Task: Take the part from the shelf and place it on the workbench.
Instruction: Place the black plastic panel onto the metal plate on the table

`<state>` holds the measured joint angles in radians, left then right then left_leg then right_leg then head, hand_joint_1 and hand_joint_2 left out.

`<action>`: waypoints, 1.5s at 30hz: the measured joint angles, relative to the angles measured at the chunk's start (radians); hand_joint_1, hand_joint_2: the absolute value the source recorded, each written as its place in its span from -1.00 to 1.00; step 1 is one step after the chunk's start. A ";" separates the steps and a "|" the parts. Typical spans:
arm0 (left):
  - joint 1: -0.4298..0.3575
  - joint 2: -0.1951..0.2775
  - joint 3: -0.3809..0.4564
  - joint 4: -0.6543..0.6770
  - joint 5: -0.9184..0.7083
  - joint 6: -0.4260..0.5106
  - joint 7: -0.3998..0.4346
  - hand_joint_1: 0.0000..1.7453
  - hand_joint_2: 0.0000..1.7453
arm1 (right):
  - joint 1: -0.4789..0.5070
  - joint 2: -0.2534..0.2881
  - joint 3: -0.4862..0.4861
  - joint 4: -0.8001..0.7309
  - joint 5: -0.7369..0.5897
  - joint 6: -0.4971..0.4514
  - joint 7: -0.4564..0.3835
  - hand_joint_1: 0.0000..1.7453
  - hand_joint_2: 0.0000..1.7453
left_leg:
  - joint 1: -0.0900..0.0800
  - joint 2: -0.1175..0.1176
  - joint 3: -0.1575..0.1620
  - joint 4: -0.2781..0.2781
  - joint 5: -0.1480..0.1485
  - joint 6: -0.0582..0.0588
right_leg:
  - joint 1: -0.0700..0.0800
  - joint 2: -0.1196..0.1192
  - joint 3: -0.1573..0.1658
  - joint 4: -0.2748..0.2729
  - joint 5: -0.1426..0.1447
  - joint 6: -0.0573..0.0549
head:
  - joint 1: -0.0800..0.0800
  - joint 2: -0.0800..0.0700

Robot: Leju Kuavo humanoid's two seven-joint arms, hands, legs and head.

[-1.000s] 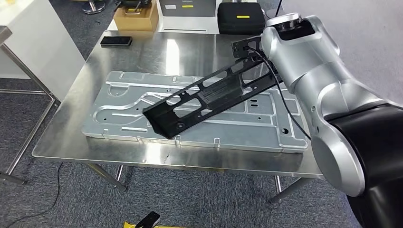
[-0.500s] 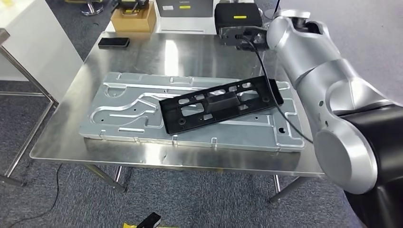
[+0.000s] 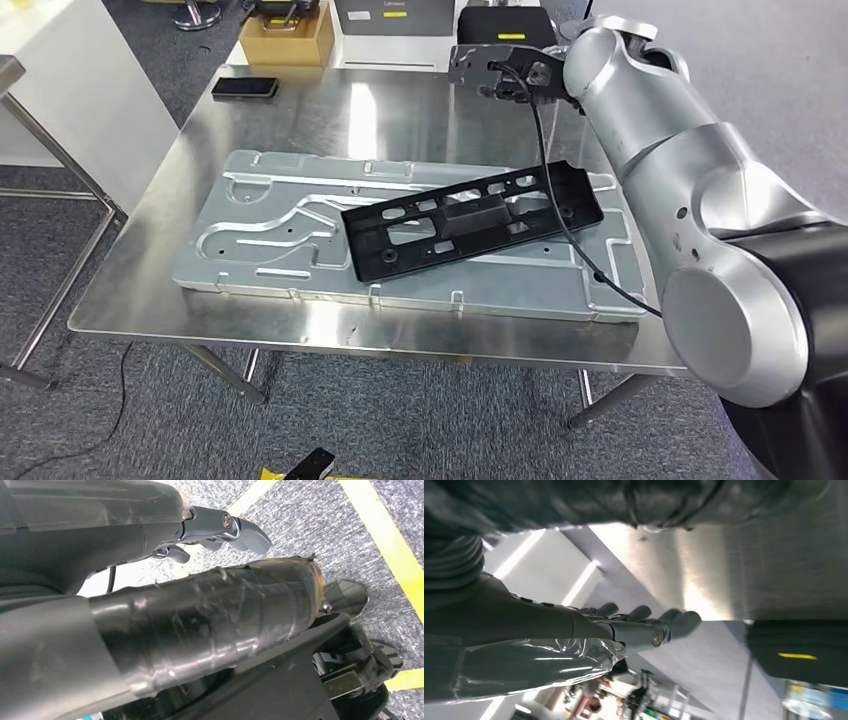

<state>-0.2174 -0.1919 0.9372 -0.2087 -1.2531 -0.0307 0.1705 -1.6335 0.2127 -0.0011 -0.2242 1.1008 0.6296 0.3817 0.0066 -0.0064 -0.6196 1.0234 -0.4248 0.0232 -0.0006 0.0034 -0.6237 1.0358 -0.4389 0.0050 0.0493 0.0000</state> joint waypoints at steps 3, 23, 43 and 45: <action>0.003 0.000 0.000 0.000 0.000 0.003 0.005 -1.00 -1.00 | 0.001 0.000 -0.001 0.000 0.003 -0.016 -0.004 -1.00 -1.00 | 0.001 0.000 -0.004 0.011 -0.014 -0.015 | -0.006 -0.002 0.002 -0.010 0.010 -0.015 | 0.000 0.000; 0.007 0.001 0.010 0.000 0.004 -0.002 0.012 -1.00 -1.00 | 0.053 -0.073 -0.025 0.001 -0.006 -0.062 -0.011 -1.00 -1.00 | 0.004 0.006 -0.024 0.003 0.023 0.024 | -0.013 -0.001 -0.116 0.262 -0.148 0.025 | 0.002 0.000; 0.010 0.005 0.011 0.000 -0.005 -0.008 0.018 -1.00 -1.00 | 0.127 -0.155 -0.042 0.000 -0.012 -0.066 -0.019 -1.00 -1.00 | 0.005 0.001 0.003 0.150 -0.056 -0.028 | -0.008 -0.008 -0.061 -0.004 0.058 -0.023 | 0.000 0.000; 0.008 0.007 0.011 0.000 -0.006 -0.008 0.018 -1.00 -1.00 | 0.130 -0.167 -0.042 -0.002 -0.013 -0.066 -0.020 -1.00 -1.00 | 0.000 -0.001 0.082 0.031 -0.077 -0.018 | -0.007 -0.009 -0.075 -0.001 0.075 -0.014 | 0.001 0.000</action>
<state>-0.2094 -0.1850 0.9483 -0.2087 -1.2587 -0.0392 0.1889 -1.5032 0.0461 -0.0435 -0.2262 1.0874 0.5632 0.3613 0.0070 -0.0072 -0.5377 1.0548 -0.5019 0.0057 -0.0079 -0.0058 -0.6991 1.0351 -0.3643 -0.0086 0.0506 0.0000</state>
